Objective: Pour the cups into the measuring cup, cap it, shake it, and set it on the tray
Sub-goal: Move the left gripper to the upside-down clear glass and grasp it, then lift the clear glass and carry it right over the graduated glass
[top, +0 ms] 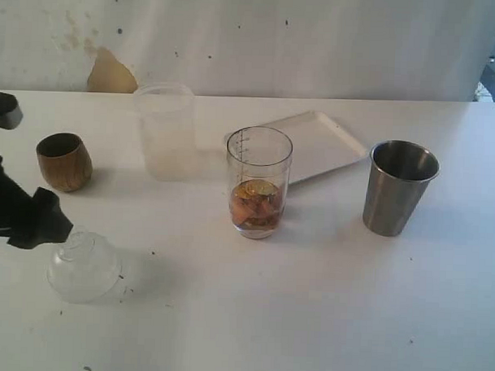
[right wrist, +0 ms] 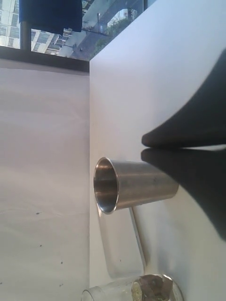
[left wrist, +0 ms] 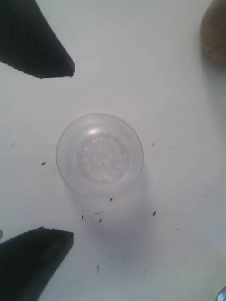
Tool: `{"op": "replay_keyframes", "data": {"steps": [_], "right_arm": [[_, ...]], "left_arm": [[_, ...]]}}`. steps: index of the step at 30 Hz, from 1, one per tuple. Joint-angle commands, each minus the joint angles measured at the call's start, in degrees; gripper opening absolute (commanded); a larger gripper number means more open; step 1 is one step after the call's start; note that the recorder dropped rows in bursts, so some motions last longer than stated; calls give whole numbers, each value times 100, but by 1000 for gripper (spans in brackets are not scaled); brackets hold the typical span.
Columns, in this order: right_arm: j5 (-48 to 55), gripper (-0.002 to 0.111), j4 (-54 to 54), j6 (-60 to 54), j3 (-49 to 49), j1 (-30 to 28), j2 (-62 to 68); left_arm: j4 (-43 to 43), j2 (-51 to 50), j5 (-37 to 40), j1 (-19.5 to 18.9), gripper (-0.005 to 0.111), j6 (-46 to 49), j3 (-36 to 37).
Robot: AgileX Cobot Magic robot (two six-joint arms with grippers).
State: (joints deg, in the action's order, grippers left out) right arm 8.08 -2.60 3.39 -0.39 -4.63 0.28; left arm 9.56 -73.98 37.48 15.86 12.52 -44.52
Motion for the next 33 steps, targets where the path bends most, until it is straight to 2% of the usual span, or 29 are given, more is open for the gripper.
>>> {"op": "replay_keyframes", "data": {"steps": [1, 7, 16, 18, 20, 21, 22, 23, 24, 25, 26, 29, 33], "right_arm": [[-43, 0, -24, 4, 39, 3, -28], [-43, 0, -24, 4, 39, 3, -28], [-43, 0, -24, 4, 39, 3, -28], [-43, 0, -24, 4, 39, 3, -28], [-43, 0, -24, 4, 39, 3, -28], [-43, 0, -24, 4, 39, 3, -28], [-43, 0, -24, 4, 39, 3, -28], [-43, 0, -24, 4, 39, 3, -28], [-43, 0, -24, 4, 39, 3, -28], [-43, 0, -24, 4, 39, 3, -28], [-43, 0, -24, 4, 39, 3, -28], [-43, 0, -24, 4, 39, 3, -28], [-43, 0, -24, 4, 39, 3, -28]], "left_arm": [[-5, -535, -58, 314, 82, 144, -303], [-237, -1154, -176, 324, 82, 102, -389], [-230, -1563, -483, 324, 80, 102, -389], [-230, -1563, -519, 324, 74, 102, -389], [-230, -1563, -621, 324, 59, 102, -389], [-213, -1563, -645, 324, 46, 102, -389], [-213, -1563, -643, 324, 38, 102, -389], [-102, -1563, -643, 324, 23, 102, -389], [-68, -1563, -643, 324, 15, 102, -389], [-68, -1563, -597, 324, 3, 127, -389], [-98, -1563, -556, 324, 0, 209, -389], [-101, -1563, -216, 324, 0, 279, -565], [-101, -1563, 1018, 324, 0, 290, -1682]]}}
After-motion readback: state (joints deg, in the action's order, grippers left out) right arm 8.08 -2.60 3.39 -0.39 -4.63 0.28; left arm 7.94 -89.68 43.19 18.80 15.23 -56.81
